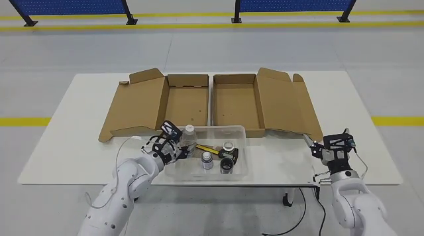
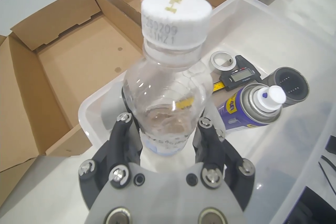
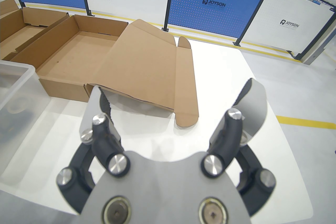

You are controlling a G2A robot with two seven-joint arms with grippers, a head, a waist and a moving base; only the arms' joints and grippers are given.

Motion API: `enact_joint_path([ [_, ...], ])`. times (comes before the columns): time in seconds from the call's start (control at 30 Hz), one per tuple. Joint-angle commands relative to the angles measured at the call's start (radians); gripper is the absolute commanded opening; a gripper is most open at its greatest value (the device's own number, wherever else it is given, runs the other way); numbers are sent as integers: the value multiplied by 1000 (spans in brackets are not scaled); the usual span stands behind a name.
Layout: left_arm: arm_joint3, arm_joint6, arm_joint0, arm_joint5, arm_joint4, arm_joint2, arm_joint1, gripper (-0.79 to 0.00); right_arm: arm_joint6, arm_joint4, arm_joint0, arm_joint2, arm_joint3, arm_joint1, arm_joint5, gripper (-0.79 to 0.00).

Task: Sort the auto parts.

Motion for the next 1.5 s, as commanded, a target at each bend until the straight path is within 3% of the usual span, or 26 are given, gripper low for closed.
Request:
enact_joint_path([
  [0.0,3,2,-1,-1,0,0,0,-511,0,0,0,0,0,0,0,0],
  [0.07,4,3,-3,-2,-2,1,0,-585,0,0,0,0,0,0,0,0],
  [0.17,1,7,-7,0,-2,4,0,-785,0,0,0,0,0,0,0,0],
  [0.43,-33,34,1,-6,-33,-15,2,-785,0,0,0,0,0,0,0,0],
  [0.87,-259,-9,75,-118,-177,-104,22,-785,0,0,0,0,0,0,0,0],
  [1.03,-294,-19,88,-122,-180,-118,26,-785,0,0,0,0,0,0,0,0],
  [1.3,-298,71,76,117,-64,-114,16,-785,0,0,0,0,0,0,0,0],
  [1.47,-258,68,35,313,39,-61,1,-785,0,0,0,0,0,0,0,0],
])
